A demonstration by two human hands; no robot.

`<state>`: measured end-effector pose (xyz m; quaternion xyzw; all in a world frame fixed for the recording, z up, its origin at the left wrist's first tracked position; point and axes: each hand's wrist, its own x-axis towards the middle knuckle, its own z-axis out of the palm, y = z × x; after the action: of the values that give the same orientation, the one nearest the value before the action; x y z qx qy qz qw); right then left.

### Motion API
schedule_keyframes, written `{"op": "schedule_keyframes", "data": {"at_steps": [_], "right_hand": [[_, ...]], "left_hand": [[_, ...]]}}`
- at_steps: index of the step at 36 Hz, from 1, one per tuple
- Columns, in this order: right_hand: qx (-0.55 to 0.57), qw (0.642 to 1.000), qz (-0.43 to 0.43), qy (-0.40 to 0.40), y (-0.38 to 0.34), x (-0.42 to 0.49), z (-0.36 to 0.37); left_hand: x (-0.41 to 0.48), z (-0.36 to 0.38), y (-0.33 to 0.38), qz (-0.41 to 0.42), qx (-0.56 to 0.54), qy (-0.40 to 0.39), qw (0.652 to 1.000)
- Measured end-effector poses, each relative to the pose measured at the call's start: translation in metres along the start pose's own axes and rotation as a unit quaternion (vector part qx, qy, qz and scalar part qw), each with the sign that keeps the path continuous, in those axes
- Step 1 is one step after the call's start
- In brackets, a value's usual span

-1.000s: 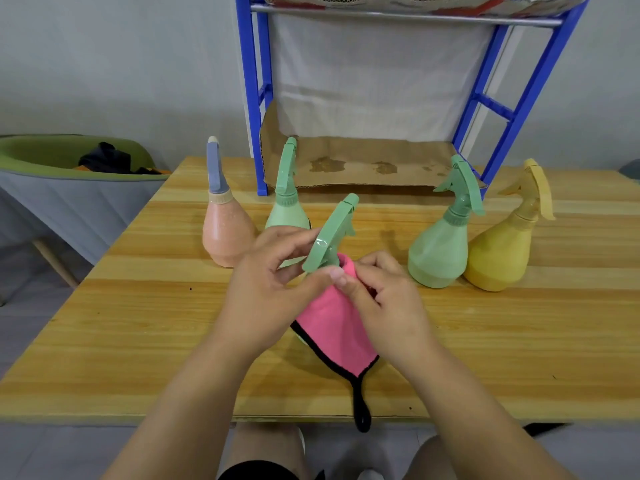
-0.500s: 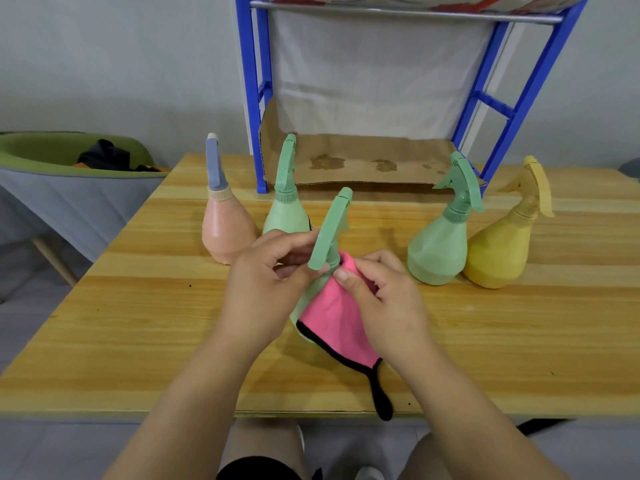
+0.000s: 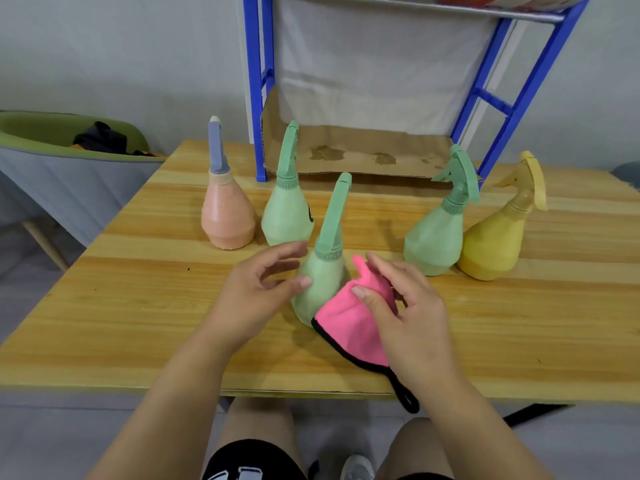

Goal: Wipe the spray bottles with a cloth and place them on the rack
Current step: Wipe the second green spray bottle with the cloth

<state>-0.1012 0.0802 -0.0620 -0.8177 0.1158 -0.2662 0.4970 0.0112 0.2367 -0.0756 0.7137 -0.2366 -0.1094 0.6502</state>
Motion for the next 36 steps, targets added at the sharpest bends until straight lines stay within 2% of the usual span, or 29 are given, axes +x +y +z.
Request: {"op": "schedule_keyframes", "data": {"at_steps": [8, 12, 15, 29, 32, 36], "right_hand": [[-0.010, 1.000, 0.021, -0.008, 0.005, -0.006, 0.004], [0.005, 0.999, 0.032, 0.002, 0.006, -0.006, 0.004], [0.003, 0.999, 0.036, 0.003, 0.008, -0.007, 0.007], [0.047, 0.996, 0.038, 0.059, 0.009, -0.005, 0.016], [0.059, 0.995, 0.020, 0.075, 0.006, -0.003, 0.014], [0.072, 0.994, -0.009, 0.083, 0.004, 0.003, 0.010]], "left_hand": [[-0.001, 0.013, -0.001, -0.010, 0.052, -0.025, 0.998], [-0.001, 0.014, -0.006, -0.041, 0.040, -0.064, 0.996], [0.001, 0.014, -0.009, -0.041, -0.023, -0.108, 0.993], [-0.004, 0.023, -0.002, 0.005, -0.001, -0.091, 0.996], [-0.004, 0.028, 0.003, -0.001, -0.030, -0.091, 0.995], [0.000, 0.032, 0.009, -0.014, -0.124, -0.096, 0.988]]}}
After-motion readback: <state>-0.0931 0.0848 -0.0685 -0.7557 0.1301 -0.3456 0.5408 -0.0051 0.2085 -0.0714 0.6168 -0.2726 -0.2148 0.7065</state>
